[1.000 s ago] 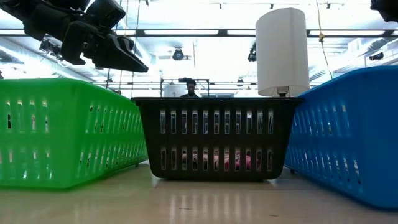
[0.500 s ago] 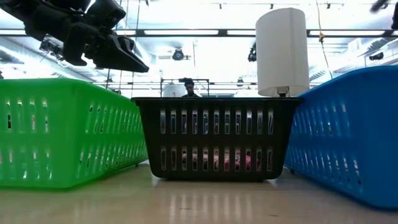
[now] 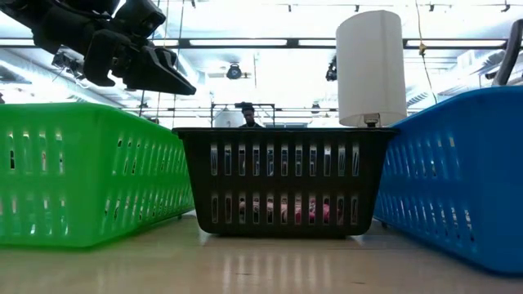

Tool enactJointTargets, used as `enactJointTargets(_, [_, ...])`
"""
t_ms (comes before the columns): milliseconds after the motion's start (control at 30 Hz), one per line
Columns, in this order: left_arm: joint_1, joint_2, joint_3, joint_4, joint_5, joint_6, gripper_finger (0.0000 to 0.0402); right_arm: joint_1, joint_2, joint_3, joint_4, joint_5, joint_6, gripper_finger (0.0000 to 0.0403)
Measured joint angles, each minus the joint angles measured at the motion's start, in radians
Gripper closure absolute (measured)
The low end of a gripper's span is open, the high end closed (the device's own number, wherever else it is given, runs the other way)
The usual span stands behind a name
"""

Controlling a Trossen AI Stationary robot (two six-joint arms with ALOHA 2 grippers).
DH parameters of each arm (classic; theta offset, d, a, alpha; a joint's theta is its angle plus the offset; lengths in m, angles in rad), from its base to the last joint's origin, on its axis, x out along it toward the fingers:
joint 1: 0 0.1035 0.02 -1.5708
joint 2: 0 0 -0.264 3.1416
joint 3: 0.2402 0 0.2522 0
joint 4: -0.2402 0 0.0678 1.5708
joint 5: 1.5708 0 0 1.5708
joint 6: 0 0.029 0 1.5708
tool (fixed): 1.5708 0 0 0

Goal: Sort crayons
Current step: Put the red crayon into the right blue bin

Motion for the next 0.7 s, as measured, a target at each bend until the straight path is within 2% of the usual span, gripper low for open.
enactJointTargets(233, [0.000,0.000,0.000,0.000,0.000,0.000,0.0297,0.000,-0.003,0.000,0.000,0.018,0.008,0.0325])
enactJointTargets(467, [0.000,0.000,0.000,0.000,0.000,0.000,0.0297,0.000,-0.008,0.000,-0.002,-0.002,0.002,0.0321])
enactJointTargets(700, [0.000,0.000,0.000,0.000,0.000,0.000,0.0297,-0.001,-0.114,0.000,-0.030,-0.001,-0.008,0.0320])
